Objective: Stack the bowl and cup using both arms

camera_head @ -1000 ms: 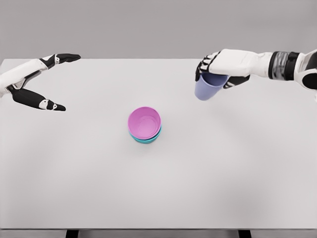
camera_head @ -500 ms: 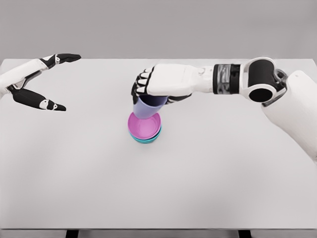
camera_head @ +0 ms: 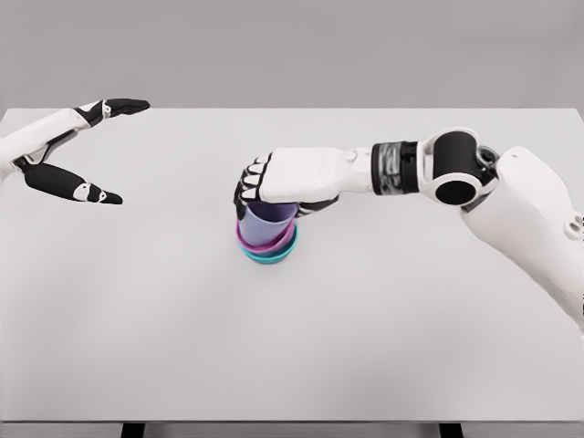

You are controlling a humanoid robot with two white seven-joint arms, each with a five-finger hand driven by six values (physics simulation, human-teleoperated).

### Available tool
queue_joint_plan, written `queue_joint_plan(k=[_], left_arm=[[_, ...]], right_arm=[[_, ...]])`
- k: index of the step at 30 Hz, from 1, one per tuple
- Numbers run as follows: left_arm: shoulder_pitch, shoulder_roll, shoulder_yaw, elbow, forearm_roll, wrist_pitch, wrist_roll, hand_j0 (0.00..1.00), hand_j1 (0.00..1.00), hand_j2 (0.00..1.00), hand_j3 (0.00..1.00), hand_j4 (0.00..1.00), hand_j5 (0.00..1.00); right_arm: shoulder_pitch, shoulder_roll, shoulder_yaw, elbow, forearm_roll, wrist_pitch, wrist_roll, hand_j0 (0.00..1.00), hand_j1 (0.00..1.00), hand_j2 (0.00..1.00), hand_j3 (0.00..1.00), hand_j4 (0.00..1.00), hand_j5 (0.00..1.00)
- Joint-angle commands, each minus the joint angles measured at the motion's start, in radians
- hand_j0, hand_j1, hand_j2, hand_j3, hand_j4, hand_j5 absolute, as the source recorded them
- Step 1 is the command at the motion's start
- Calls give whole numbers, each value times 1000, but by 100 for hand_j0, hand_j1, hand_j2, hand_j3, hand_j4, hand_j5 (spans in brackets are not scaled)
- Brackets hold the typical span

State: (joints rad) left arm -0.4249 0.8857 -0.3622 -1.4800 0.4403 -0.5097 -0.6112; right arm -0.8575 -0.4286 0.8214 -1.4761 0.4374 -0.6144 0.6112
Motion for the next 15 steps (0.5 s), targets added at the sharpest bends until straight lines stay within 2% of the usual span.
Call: queue_joint_plan(k=[1, 6, 7, 8, 9, 13, 15], left_arm=[[0, 1, 0, 0, 8, 2, 0, 100, 100, 100, 100, 100, 100], [0, -30, 12, 0, 8, 2, 0, 100, 100, 100, 100, 100, 100], [0, -34, 19, -2, 3, 2, 0, 100, 100, 100, 100, 100, 100], [0, -34, 20, -5, -18, 2, 0, 100, 100, 100, 100, 100, 100], [0, -36, 22, -6, -35, 2, 0, 100, 100, 100, 100, 100, 100], [-2, -73, 43, -20, -46, 2, 0, 100, 100, 100, 100, 100, 100], [-2, -126, 89, -22, -46, 2, 0, 100, 100, 100, 100, 100, 100]], right_arm=[[0, 13, 4, 27, -2, 4, 0, 54, 54, 54, 54, 54, 54], [0, 19, 4, 37, 0, 4, 0, 55, 55, 55, 55, 55, 55], [0, 19, 2, 37, 1, 4, 0, 64, 64, 64, 64, 64, 64], [-2, 13, 2, 30, 12, 4, 0, 85, 85, 85, 85, 85, 85], [-3, 13, 2, 27, 30, 4, 0, 98, 98, 98, 98, 98, 98], [-3, 8, -4, 16, 33, 4, 0, 100, 100, 100, 100, 100, 100], [-5, 4, -7, -33, 30, 4, 0, 100, 100, 100, 100, 100, 100]])
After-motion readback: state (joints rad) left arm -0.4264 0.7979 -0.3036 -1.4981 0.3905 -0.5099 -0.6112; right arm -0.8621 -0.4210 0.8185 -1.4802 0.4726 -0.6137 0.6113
